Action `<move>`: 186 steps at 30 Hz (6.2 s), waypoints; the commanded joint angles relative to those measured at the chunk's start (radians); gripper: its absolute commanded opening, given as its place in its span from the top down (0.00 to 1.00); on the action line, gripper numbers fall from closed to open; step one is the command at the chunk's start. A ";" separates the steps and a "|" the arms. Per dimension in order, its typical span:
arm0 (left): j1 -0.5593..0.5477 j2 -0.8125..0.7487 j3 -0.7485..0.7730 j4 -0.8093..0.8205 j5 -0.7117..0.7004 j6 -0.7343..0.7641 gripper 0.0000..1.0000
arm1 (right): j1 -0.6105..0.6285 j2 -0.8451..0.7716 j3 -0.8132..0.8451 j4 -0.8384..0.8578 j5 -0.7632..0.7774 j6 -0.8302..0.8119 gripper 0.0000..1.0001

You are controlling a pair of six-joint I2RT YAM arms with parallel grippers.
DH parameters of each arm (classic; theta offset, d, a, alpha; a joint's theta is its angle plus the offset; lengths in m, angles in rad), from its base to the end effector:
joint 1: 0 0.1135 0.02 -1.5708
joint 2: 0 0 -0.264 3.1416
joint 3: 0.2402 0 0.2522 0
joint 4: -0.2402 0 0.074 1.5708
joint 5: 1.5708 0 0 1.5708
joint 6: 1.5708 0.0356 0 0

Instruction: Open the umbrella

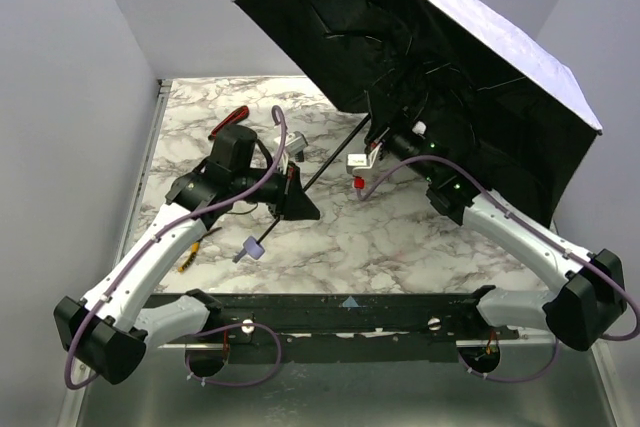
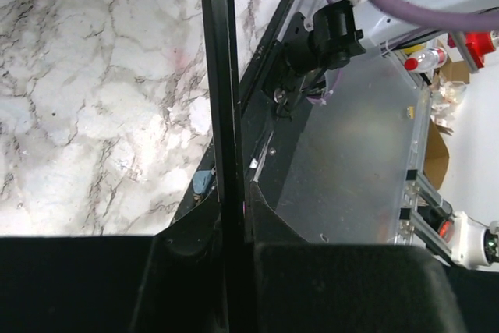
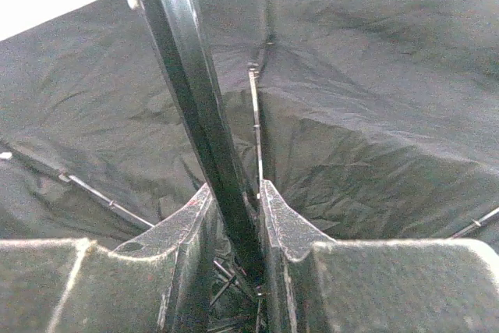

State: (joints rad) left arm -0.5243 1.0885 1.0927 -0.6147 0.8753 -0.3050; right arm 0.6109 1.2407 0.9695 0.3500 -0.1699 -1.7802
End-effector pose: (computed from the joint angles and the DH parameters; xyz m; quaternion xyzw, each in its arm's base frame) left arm 0.1781 -0.1346 0.3529 0.2825 0.7771 -0.5126 0.2315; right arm 0.2384 0.1743 0.3640 -0.6520 0.1899 -0.3558 0.6420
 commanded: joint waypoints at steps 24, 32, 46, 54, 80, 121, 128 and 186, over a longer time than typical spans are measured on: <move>0.013 -0.182 -0.190 -0.045 0.028 0.121 1.00 | -0.352 0.232 0.307 0.189 0.009 -0.027 0.81; 0.021 -0.190 -0.235 -0.066 0.010 0.138 1.00 | -0.415 0.297 0.382 0.216 0.005 -0.018 0.82; 0.024 -0.144 -0.202 -0.131 -0.013 0.221 1.00 | -0.531 0.426 0.558 0.269 0.018 -0.008 0.83; 0.024 -0.130 -0.186 -0.161 -0.030 0.256 1.00 | -0.593 0.514 0.671 0.296 0.043 -0.002 0.85; 0.023 0.017 -0.081 0.240 -0.019 0.018 1.00 | -0.499 0.310 0.273 0.257 -0.236 -0.052 0.31; 0.112 0.022 -0.189 1.073 -0.028 -0.249 1.00 | -0.303 -0.040 0.241 -0.088 -0.504 2.246 0.13; 0.094 0.028 -0.200 1.110 -0.037 -0.270 1.00 | -0.218 0.075 0.314 0.016 -0.421 2.420 0.13; 0.459 -0.360 -0.286 -0.120 -0.672 0.575 0.01 | -0.069 0.236 0.284 -0.452 -0.007 2.216 0.70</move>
State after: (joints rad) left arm -0.0753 0.6903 0.7734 -0.7166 0.3271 0.1505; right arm 0.5449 1.4979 1.2774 -0.1539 -0.1703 0.4633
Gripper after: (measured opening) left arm 0.983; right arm 0.236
